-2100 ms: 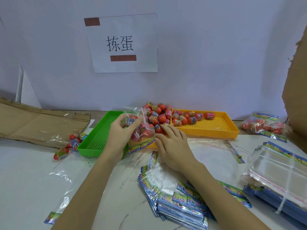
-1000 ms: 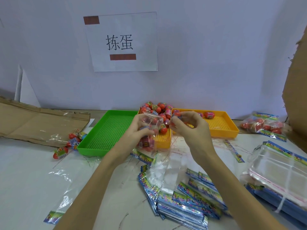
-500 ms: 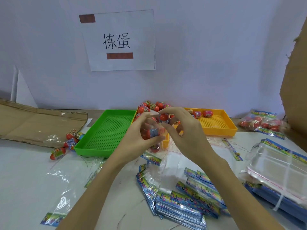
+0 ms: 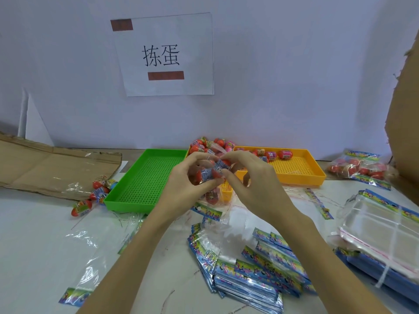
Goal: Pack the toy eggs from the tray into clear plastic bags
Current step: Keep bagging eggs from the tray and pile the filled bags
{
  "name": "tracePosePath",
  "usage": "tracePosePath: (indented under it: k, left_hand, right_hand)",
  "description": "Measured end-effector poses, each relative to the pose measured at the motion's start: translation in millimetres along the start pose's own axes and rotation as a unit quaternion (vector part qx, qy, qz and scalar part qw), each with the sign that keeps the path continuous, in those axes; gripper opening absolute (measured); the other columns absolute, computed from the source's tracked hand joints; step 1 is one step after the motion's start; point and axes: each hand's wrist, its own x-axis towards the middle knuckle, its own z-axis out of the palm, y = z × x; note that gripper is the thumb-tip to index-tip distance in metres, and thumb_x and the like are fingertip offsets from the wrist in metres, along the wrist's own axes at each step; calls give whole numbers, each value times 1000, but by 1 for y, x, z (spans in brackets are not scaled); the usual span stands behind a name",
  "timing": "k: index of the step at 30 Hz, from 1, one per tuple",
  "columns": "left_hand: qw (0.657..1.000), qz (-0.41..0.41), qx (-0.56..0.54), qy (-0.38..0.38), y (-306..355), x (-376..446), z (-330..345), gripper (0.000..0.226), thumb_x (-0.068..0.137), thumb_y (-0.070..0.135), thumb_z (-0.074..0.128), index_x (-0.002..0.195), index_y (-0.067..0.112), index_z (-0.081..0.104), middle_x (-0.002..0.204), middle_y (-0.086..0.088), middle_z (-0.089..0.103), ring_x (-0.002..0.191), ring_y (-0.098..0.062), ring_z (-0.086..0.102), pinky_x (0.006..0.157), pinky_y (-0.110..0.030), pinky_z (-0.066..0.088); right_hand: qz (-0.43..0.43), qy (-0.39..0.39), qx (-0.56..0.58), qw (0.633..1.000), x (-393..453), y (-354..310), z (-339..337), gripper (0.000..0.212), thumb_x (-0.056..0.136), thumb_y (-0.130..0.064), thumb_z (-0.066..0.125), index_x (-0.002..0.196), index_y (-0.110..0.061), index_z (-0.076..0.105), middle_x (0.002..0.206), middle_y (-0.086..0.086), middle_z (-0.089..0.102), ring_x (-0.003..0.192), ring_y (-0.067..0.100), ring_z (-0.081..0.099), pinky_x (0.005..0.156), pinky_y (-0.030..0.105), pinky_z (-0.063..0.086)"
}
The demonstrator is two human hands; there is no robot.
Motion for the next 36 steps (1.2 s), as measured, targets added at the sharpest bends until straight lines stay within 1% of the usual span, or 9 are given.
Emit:
tracePosePath:
  k: [3, 7, 10, 13, 17, 23, 27, 30, 36]
  left_hand:
    - [1000, 7, -2, -14, 0, 1, 2, 48, 81, 17, 91, 123, 29, 70, 111, 19, 73, 119, -7, 66, 96, -17, 49]
    - [1000, 1, 3, -2, -1, 0, 2, 51, 77, 24, 93, 123, 27, 70, 118, 5, 74, 123, -14, 65, 106, -36, 53]
    - [1000, 8, 1, 6, -2, 0, 1, 52, 75, 21, 94, 122, 20, 71, 116, 4, 76, 116, -19, 70, 101, -47, 56]
    - [999, 35, 40, -1, -2, -2, 2, 52, 75, 23, 94, 122, 20, 72, 116, 7, 76, 111, -17, 72, 98, -39, 58]
    - [984, 104, 146, -2, 1, -4, 8, 49, 79, 30, 91, 123, 20, 71, 116, 15, 73, 107, -3, 68, 92, -19, 53]
    - [987, 93, 133, -4, 2, -3, 5, 44, 87, 33, 86, 127, 23, 69, 122, 14, 72, 112, -11, 70, 96, -31, 56]
    - [988, 81, 129, 12, 0, -3, 4, 44, 84, 25, 88, 125, 27, 70, 107, 12, 73, 94, -7, 69, 81, -24, 53]
    - [987, 97, 125, 4, 1, -4, 4, 51, 82, 14, 88, 127, 28, 69, 102, 15, 72, 96, -13, 71, 83, -21, 54]
    - [972, 145, 184, -32, 3, -5, 6, 61, 81, 4, 85, 137, 17, 65, 120, 19, 69, 107, -1, 66, 93, -18, 52]
  right_hand:
    - [17, -7, -16, 1000, 0, 1, 0, 22, 98, -14, 69, 120, -17, 65, 111, -6, 66, 91, 7, 62, 73, 8, 41]
    - [16, -66, -20, 998, 1, 2, -3, 16, 96, -11, 69, 107, -19, 62, 107, -8, 60, 90, 8, 59, 72, 15, 45]
    - [24, -85, 41, 995, 1, 3, -8, 13, 99, -14, 65, 108, -23, 68, 108, -9, 63, 92, 6, 62, 72, 13, 47]
    - [63, -84, 61, 993, 0, 2, -4, 19, 106, -24, 53, 115, -24, 71, 106, -5, 61, 95, 8, 59, 79, 21, 49]
    - [78, -72, 12, 994, -2, 2, 1, 22, 106, -13, 55, 114, -21, 73, 106, -1, 63, 94, 16, 61, 84, 31, 54]
    - [68, -120, 54, 989, 0, 4, -7, 23, 103, -22, 63, 124, -22, 73, 113, -15, 72, 97, -2, 64, 79, 4, 48]
    - [47, -165, 47, 984, -2, 2, -7, 31, 102, -37, 61, 132, -26, 65, 121, -16, 66, 106, -3, 60, 77, 7, 42]
    - [56, -169, 7, 984, -3, 0, -1, 33, 100, -44, 61, 129, -28, 62, 111, -6, 55, 98, 9, 55, 75, 13, 38]
    - [68, -157, 6, 985, -5, -2, 2, 23, 101, -40, 62, 116, -24, 67, 102, 0, 50, 96, 16, 48, 77, 25, 39]
